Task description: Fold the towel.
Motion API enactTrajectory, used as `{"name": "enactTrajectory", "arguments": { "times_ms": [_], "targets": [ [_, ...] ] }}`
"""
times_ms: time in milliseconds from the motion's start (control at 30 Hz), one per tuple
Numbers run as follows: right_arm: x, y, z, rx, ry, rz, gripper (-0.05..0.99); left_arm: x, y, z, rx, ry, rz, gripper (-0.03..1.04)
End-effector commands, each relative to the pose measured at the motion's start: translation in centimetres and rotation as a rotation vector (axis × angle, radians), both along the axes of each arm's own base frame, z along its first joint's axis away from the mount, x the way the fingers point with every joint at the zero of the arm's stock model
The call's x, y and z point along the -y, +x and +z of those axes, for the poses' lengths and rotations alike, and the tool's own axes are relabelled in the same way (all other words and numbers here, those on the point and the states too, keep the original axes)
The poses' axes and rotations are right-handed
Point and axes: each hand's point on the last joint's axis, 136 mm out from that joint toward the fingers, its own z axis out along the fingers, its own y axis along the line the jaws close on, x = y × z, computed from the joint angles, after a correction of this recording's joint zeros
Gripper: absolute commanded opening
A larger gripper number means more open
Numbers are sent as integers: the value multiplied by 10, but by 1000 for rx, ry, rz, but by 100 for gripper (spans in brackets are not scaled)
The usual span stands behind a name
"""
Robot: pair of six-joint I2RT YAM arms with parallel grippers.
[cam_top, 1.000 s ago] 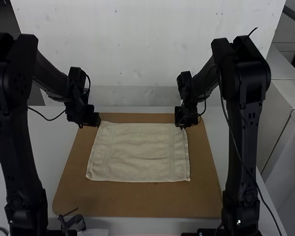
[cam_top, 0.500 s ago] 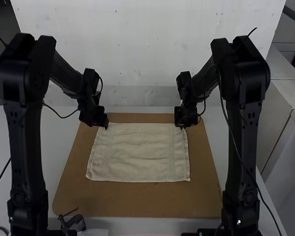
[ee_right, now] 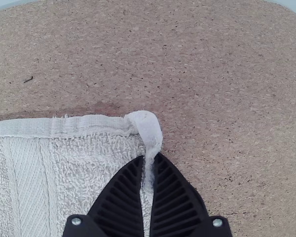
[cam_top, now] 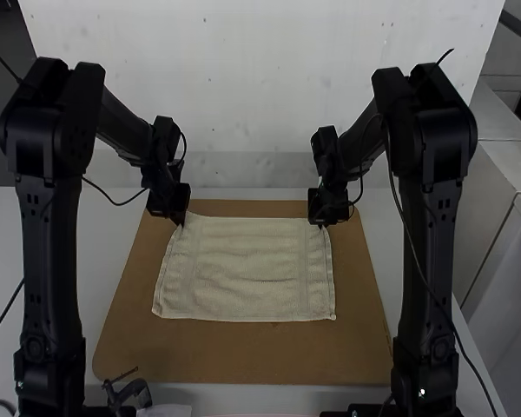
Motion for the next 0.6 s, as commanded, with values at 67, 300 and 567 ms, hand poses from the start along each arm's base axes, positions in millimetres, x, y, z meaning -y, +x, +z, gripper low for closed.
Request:
{"name": "enactTrajectory", "arguments": {
  "times_ms": [67,300,567],
  "targets": [
    [25,-7,-22,-49,-57,-50,1,9,-12,-4,-30,-30,-10,0],
    [19,19,11,46,-27,-59,1,12,10,39,76,-41,10,0],
    [13,44,57,187,15,-68,1,7,26,98,183,-55,43,0]
  ]
}}
